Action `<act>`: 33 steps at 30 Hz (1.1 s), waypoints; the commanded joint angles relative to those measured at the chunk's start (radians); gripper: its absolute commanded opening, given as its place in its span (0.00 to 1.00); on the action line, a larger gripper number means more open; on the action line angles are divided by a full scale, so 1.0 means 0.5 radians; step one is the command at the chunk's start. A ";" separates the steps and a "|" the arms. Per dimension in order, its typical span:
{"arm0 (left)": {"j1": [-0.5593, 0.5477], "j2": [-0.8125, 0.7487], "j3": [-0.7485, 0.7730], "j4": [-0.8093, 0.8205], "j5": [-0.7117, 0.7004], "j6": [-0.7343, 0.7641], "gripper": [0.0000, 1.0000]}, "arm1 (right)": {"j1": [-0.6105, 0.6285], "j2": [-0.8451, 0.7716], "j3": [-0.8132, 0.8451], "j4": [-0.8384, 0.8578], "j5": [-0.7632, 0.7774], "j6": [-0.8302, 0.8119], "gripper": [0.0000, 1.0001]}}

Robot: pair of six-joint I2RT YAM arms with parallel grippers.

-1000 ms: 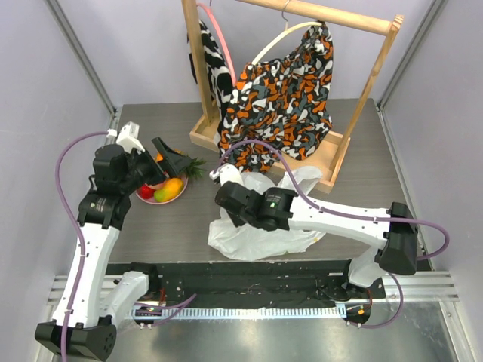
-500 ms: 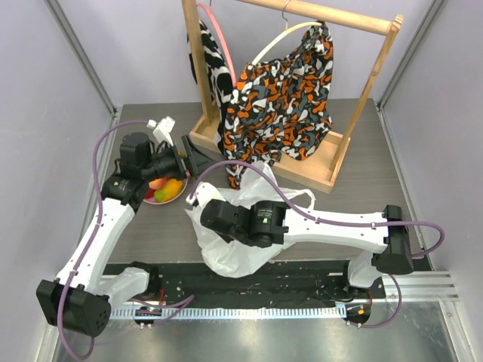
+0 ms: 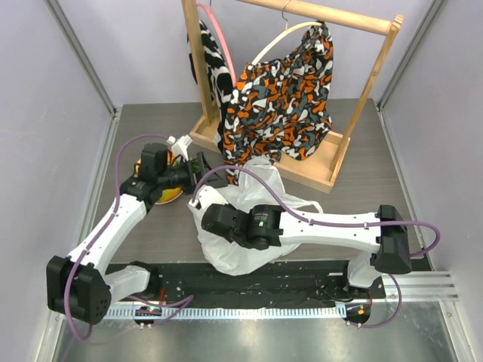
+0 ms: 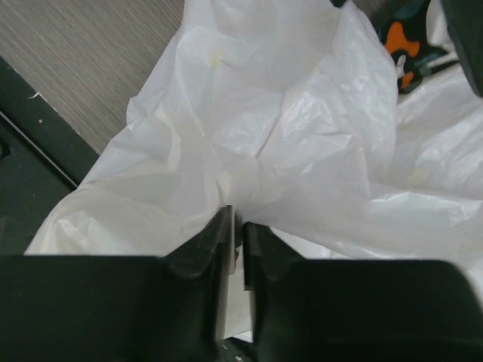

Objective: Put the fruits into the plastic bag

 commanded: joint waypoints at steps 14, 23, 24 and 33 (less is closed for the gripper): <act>-0.021 -0.089 -0.312 0.033 -0.293 0.141 1.00 | -0.387 -0.263 0.447 -0.433 -0.569 0.554 0.75; -0.021 -0.160 -0.377 -0.031 -0.373 0.187 1.00 | -1.025 -0.503 0.266 -0.430 -0.723 0.827 0.76; -0.021 -0.160 -0.380 -0.034 -0.382 0.190 1.00 | -1.059 -0.497 0.256 -0.424 -0.738 0.818 0.76; -0.021 -0.215 -0.402 -0.102 -0.398 0.227 1.00 | -1.384 -0.316 0.241 -0.329 -0.870 0.536 0.77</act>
